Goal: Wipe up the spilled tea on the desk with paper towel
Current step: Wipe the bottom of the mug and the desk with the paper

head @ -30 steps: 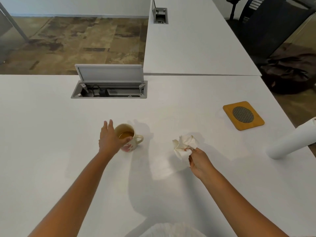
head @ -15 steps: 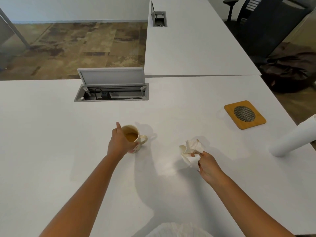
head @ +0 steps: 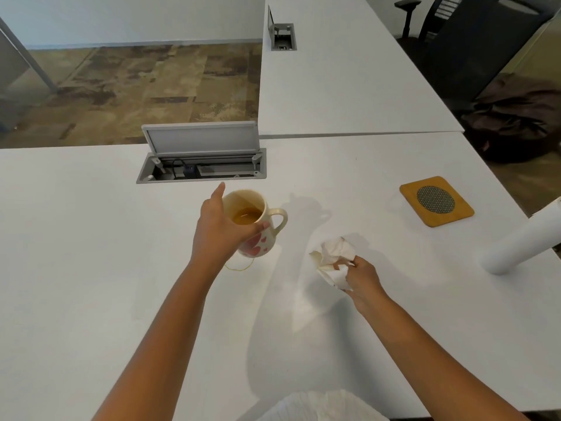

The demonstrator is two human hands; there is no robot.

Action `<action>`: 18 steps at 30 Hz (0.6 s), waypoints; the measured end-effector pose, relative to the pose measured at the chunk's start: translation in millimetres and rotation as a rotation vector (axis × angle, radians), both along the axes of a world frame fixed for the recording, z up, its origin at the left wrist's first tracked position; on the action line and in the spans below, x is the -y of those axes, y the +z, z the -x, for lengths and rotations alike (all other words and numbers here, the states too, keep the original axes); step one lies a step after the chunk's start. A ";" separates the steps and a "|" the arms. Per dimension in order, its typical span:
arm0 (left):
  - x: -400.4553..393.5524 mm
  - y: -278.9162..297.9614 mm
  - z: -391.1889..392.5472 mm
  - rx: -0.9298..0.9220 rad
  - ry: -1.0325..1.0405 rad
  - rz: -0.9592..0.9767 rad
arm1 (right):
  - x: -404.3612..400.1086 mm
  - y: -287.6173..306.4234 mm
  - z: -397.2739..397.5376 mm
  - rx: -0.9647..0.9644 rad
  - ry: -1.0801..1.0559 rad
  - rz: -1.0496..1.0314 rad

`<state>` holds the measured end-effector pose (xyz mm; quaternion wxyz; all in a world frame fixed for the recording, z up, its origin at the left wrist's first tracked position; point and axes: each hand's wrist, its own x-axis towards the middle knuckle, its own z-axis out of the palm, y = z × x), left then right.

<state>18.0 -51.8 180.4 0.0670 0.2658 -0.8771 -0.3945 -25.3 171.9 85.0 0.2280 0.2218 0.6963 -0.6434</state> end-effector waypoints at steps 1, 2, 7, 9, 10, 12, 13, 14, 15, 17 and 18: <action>-6.2 5.0 -0.2 -0.010 -0.009 0.011 | 6.2 2.9 -0.5 -0.019 0.007 -0.033; -12.4 8.5 -0.6 -0.017 -0.020 0.027 | 12.4 6.4 -1.0 -0.042 0.016 -0.062; -40.8 14.2 -0.7 -0.005 -0.092 0.131 | 37.6 21.9 -7.5 -0.127 0.060 -0.038; -47.2 14.4 0.9 -0.010 -0.096 0.152 | 39.7 25.6 -10.7 -0.099 0.042 0.048; -49.5 14.3 1.5 -0.012 -0.094 0.161 | 38.9 26.1 -12.3 -0.095 0.050 0.077; -53.4 13.9 1.9 -0.016 -0.090 0.175 | 35.4 25.2 -15.6 -0.087 0.086 0.133; -55.3 13.5 1.6 -0.016 -0.092 0.182 | 34.0 24.6 -17.4 -0.073 0.099 0.160; -57.2 13.0 0.7 -0.016 -0.097 0.190 | 33.2 23.8 -19.4 -0.060 0.106 0.176; -59.2 12.6 -0.2 -0.015 -0.105 0.199 | 33.0 22.1 -20.6 -0.050 0.110 0.172; -63.1 12.6 -2.1 -0.016 -0.115 0.212 | 32.9 16.5 -20.6 -0.025 0.100 0.133; -65.1 12.7 -3.0 -0.018 -0.114 0.214 | 33.3 12.8 -19.4 -0.016 0.087 0.116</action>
